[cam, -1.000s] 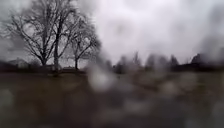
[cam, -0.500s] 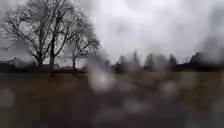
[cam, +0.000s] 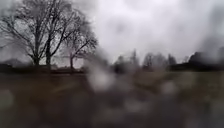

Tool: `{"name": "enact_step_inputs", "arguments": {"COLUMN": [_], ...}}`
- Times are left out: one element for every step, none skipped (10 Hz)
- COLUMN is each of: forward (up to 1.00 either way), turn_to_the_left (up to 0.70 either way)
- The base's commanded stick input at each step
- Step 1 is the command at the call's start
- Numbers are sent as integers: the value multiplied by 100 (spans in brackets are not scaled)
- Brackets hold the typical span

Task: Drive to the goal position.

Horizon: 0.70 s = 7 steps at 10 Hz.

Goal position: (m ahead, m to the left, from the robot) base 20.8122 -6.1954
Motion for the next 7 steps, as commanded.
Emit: {"name": "enact_step_inputs", "arguments": {"forward": [100, 100, 100, 100, 100, 100, 100], "turn_to_the_left": [40, 22, 0, 0, 0, 0, 0]}}
